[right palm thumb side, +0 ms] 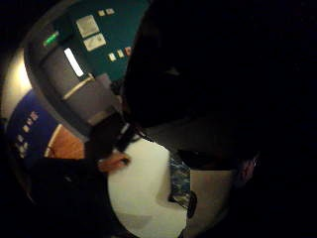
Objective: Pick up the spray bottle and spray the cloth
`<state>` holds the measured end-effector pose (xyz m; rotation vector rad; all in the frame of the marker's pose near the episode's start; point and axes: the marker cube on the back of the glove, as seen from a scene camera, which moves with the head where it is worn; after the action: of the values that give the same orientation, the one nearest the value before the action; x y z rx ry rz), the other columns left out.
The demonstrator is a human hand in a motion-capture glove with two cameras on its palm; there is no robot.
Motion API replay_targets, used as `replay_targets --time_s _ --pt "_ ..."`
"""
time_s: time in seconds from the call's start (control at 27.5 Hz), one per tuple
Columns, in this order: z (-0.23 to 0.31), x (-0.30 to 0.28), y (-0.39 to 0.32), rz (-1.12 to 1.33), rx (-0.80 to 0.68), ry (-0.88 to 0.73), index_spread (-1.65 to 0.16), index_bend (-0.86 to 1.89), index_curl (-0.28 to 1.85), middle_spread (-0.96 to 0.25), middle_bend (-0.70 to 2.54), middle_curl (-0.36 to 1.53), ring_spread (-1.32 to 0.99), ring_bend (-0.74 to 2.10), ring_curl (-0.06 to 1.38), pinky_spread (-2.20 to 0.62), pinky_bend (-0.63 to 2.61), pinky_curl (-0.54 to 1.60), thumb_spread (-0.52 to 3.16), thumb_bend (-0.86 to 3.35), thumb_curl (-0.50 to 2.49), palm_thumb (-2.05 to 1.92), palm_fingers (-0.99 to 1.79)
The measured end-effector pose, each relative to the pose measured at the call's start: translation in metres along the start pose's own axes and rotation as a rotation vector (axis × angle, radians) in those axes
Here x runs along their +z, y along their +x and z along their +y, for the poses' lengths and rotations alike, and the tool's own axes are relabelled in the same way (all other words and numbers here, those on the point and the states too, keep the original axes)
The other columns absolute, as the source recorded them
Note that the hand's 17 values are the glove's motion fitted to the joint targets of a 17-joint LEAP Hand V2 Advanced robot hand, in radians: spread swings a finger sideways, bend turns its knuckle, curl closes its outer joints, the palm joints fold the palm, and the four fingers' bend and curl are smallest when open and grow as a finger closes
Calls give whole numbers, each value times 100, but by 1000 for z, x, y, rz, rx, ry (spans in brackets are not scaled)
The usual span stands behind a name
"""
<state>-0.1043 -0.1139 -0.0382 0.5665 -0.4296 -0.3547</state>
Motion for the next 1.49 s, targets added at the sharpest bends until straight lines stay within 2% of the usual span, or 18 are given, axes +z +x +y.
replay_targets --time_s 0.18,0.66,0.98,1.49 --pt "0 33 -29 -303 123 11 -30 18 51 -22 40 48 -17 56 43 -24 49 38 76 -2 70 88 129" --pt "42 120 -47 -770 416 4 -29 17 51 -20 39 47 -17 55 43 -22 48 37 81 -2 69 90 127" --pt "61 148 -42 -712 443 -16 -29 17 50 -20 39 47 -17 54 43 -20 48 37 83 -2 69 90 127" --pt "70 124 -58 -626 350 82 -28 17 50 -19 38 47 -17 54 43 -21 48 37 85 -2 68 91 127"
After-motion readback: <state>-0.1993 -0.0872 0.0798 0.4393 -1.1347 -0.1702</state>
